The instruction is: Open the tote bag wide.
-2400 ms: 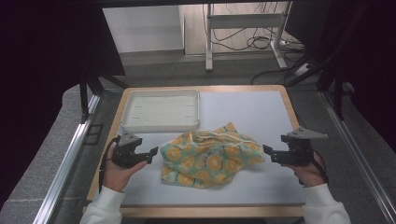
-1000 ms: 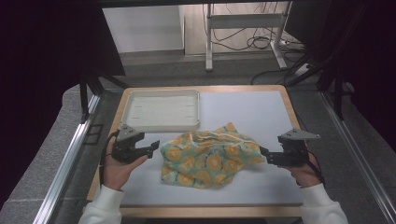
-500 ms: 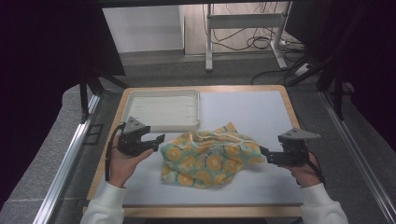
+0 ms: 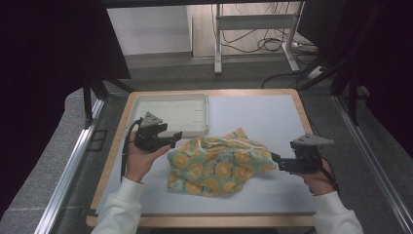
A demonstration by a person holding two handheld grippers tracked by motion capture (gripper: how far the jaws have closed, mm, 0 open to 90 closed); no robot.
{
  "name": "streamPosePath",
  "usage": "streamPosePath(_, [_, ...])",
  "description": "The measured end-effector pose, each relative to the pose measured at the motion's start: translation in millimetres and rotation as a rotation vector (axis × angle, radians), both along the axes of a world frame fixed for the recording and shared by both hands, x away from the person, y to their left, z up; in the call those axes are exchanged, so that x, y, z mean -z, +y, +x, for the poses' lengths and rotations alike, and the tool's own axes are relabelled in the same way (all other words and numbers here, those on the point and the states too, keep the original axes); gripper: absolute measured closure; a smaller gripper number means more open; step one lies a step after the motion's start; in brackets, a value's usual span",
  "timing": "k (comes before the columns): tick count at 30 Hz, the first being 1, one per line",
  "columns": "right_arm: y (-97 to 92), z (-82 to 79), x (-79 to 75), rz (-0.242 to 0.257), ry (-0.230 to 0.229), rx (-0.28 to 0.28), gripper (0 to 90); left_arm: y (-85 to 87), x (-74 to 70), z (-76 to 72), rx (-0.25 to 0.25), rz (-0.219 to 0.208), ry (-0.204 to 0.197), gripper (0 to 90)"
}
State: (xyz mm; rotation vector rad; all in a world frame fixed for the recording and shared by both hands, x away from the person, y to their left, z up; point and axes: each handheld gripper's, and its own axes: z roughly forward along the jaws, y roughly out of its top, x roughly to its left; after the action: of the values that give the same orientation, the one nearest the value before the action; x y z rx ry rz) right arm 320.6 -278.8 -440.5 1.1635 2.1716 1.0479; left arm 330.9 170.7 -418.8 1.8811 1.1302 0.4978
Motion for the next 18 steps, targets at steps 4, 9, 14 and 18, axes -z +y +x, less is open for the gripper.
streamPosePath(4, [0.9,-0.4,0.1,-0.005,0.002,-0.002,17.5,0.2,1.0,0.8,0.001,-0.004,-0.001,34.6])
streamPosePath(9, [2.8,-1.2,0.7,-0.010,0.004,-0.003,17.5,-8.2,4.5,3.0,0.023,0.009,-0.001,34.5])
streamPosePath(14, [2.1,-1.1,0.3,-0.012,0.002,0.001,17.5,-15.9,10.2,10.4,0.036,0.028,0.010,34.9])
streamPosePath(18, [1.8,-0.8,1.0,-0.017,0.003,0.002,17.5,-21.6,14.0,17.7,0.046,0.045,0.017,35.6])
